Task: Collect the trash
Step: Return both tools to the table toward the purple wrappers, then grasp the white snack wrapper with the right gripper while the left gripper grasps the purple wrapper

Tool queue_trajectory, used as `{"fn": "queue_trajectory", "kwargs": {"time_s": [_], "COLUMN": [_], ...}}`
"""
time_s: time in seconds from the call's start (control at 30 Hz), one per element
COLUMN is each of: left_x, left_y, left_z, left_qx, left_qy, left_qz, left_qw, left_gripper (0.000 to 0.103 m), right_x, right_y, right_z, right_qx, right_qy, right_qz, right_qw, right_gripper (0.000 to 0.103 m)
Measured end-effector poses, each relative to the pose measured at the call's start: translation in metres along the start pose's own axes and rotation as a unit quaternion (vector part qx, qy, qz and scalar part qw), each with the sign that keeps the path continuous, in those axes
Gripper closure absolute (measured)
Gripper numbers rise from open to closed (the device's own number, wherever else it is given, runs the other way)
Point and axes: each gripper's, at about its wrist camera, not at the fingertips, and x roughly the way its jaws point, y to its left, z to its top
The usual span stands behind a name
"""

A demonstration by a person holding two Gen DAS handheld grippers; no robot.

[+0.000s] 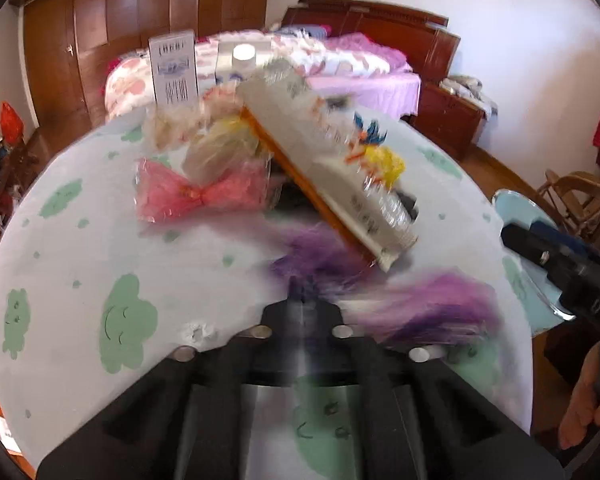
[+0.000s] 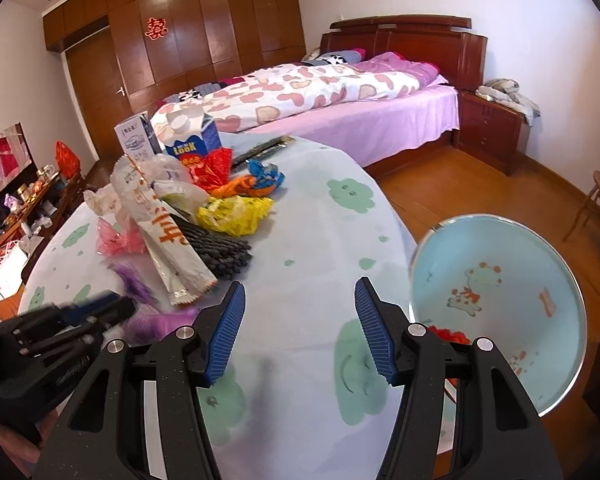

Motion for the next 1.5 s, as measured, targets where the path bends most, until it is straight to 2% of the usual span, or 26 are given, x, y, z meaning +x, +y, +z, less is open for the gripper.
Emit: {"fn": "queue_trajectory", "kwargs": {"time_s": [0.1, 0.17, 0.37, 0.5, 0.73, 0.8, 0.83, 0.87, 0.93, 1.07, 1.13, 1.2, 1.23, 1.3, 1.37, 1.43, 1.5], "left_x": [0.000, -0.005, -0.031, -0.045, -0.057, -0.058, -0.060, -0.062, -0.070, -0.082, -0.085, -0.080, -0.077, -0.070, -0.064, -0.055, -0.040], "left_y": [0.016, 0.026, 0.050, 0.072, 0.102, 0.108, 0.110, 0.113, 0.122, 0.131, 0.127, 0.116, 0.109, 0.092, 0.074, 0.062, 0.055], "left_z": [-0.005, -0.006, 0.000, 0.006, 0.007, 0.004, 0.002, 0.001, -0.003, -0.002, 0.002, 0.006, 0.007, 0.009, 0.008, 0.006, 0.005], "left_qx": [-0.035, -0.044, -0.036, -0.051, -0.064, -0.061, -0.061, -0.062, -0.064, -0.048, -0.021, 0.023, 0.042, 0.092, 0.142, 0.185, 0.220], "left_qy": [0.008, 0.004, -0.027, -0.044, -0.049, -0.044, -0.042, -0.042, -0.052, -0.062, -0.067, -0.064, -0.064, -0.064, -0.065, -0.066, -0.050], "left_qz": [-0.016, -0.009, 0.044, 0.073, 0.111, 0.128, 0.133, 0.139, 0.157, 0.158, 0.141, 0.125, 0.120, 0.091, 0.071, 0.063, 0.047], "left_qw": [0.9992, 0.9990, 0.9980, 0.9951, 0.9906, 0.9889, 0.9883, 0.9875, 0.9841, 0.9844, 0.9874, 0.9898, 0.9899, 0.9895, 0.9852, 0.9784, 0.9732], "left_gripper": [0.102, 0.101, 0.101, 0.101, 0.101, 0.095, 0.087, 0.061, 0.041, 0.043, 0.042, 0.034, 0.033, 0.029, 0.027, 0.027, 0.027], "right_x": [0.001, 0.002, 0.005, 0.007, 0.019, 0.028, 0.031, 0.034, 0.042, 0.057, 0.070, 0.076, 0.078, 0.077, 0.074, 0.060, 0.049], "right_y": [0.006, 0.009, 0.008, 0.005, 0.030, 0.043, 0.048, 0.052, 0.062, 0.074, 0.080, 0.083, 0.083, 0.082, 0.080, 0.072, 0.067], "right_z": [0.005, 0.007, 0.009, 0.010, 0.018, 0.023, 0.025, 0.026, 0.031, 0.036, 0.035, 0.034, 0.034, 0.031, 0.030, 0.033, 0.036], "right_qx": [-0.005, -0.010, -0.001, 0.001, -0.041, -0.058, -0.064, -0.070, -0.081, -0.096, -0.103, -0.099, -0.098, -0.095, -0.091, -0.075, -0.070], "right_qy": [-0.003, -0.004, -0.003, -0.001, 0.004, 0.015, 0.017, 0.019, 0.020, 0.029, 0.050, 0.068, 0.072, 0.078, 0.077, 0.067, 0.055], "right_qz": [0.013, 0.016, 0.008, 0.009, 0.049, 0.071, 0.076, 0.079, 0.083, 0.090, 0.099, 0.113, 0.117, 0.132, 0.141, 0.154, 0.156], "right_qw": [1.000, 1.000, 1.000, 1.000, 0.998, 0.996, 0.995, 0.994, 0.993, 0.991, 0.988, 0.986, 0.986, 0.984, 0.983, 0.983, 0.984], "right_gripper": [0.045, 0.045, 0.045, 0.045, 0.049, 0.050, 0.050, 0.050, 0.050, 0.050, 0.050, 0.063, 0.073, 0.079, 0.084, 0.085, 0.085]}}
